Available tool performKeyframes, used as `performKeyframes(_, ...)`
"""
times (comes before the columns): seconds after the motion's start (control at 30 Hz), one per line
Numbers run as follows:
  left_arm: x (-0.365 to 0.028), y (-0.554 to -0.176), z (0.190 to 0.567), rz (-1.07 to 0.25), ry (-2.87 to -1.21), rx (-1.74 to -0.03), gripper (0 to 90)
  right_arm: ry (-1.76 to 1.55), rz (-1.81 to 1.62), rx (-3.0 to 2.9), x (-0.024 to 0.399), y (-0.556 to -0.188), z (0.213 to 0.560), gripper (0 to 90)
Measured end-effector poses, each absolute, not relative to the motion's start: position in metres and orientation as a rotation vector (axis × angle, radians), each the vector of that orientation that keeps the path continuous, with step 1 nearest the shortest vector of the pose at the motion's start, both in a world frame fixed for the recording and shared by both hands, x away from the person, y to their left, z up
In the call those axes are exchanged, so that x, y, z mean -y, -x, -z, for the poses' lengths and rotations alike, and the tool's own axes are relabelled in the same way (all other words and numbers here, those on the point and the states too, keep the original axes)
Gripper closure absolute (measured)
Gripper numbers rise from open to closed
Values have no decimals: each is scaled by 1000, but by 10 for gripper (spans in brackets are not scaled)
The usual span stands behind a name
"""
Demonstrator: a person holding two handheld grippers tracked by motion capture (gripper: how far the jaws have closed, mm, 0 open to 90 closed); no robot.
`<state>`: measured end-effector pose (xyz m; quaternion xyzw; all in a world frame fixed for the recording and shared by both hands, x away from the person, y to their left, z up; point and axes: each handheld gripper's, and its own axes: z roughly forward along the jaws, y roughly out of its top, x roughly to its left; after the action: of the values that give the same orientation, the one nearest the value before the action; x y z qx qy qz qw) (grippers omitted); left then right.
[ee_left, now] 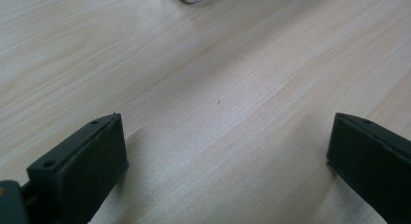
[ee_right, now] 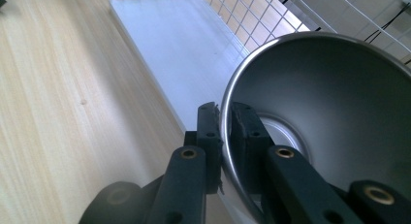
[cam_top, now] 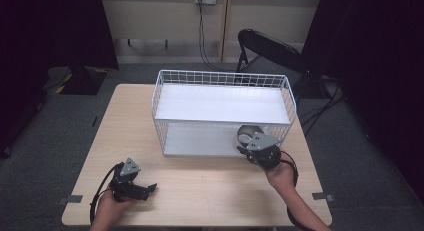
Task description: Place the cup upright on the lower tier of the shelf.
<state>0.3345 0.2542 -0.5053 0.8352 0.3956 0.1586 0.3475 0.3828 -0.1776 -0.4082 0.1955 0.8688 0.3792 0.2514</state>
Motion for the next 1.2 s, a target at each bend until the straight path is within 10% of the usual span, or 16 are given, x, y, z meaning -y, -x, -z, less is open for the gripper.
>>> performKeyframes(1.2,-254,-334,505,-411,-2167,-1026,0,-558,-987,-2336,185,-400,428,826)
